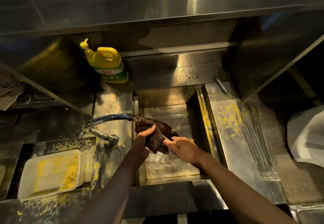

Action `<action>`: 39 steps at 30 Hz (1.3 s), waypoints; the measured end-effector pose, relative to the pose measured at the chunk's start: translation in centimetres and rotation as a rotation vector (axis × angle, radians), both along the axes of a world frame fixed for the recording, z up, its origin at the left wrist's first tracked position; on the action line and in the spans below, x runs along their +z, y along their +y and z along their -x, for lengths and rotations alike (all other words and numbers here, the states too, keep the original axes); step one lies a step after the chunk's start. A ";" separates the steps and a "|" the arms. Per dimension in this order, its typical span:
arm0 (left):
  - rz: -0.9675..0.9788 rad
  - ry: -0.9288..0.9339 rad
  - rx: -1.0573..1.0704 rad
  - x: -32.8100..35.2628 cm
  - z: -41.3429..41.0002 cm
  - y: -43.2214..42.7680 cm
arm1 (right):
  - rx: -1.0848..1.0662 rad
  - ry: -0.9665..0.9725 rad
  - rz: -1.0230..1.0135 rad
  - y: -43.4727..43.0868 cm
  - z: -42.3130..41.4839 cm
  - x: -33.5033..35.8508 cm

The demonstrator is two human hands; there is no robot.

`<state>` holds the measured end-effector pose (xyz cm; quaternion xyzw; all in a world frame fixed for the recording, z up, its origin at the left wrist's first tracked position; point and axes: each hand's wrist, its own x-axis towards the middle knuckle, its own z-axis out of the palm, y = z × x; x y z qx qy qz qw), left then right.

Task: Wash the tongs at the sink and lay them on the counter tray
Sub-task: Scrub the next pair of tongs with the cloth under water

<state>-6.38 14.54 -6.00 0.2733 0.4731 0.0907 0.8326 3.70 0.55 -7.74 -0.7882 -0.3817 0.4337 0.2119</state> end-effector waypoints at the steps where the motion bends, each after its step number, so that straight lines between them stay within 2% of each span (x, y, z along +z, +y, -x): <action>1: -0.005 -0.016 0.048 -0.1 -0.1 0.0 | 0.017 -0.030 0.001 -0.1 -0.6 0.2; 3: -0.035 -0.019 0.075 0.1 -0.2 0.1 | 0.013 -0.045 0.010 -0.2 -1.6 0.5; 7: -0.125 0.056 -0.049 -0.1 -0.1 1.1 | 0.002 0.049 0.023 -0.5 -1.7 0.1; 12: -0.208 0.151 0.146 -0.2 0.2 1.1 | 0.309 -0.254 0.173 1.7 -6.0 3.0; 15: -0.203 0.204 0.207 -1.1 0.1 0.6 | 0.377 -0.358 0.275 0.4 -8.3 2.8; 21: -0.277 0.246 0.041 -1.2 0.8 -0.4 | 0.056 -0.366 0.157 -1.6 -7.5 1.4; 25: -0.319 0.251 -0.041 -0.5 0.4 -1.6 | 0.002 -0.617 0.068 -2.6 -5.3 1.0; 30: -0.446 0.241 -0.142 1.7 -1.1 -2.9 | -0.053 -0.675 0.047 -3.5 -4.0 1.4; 34: -0.506 0.284 -0.165 2.7 -1.9 -4.1 | -0.048 -0.616 0.046 -4.6 -4.6 2.6; 39: -0.590 0.286 -0.152 3.9 -2.6 -5.7 | -0.197 -0.371 -0.112 -5.9 -5.6 4.4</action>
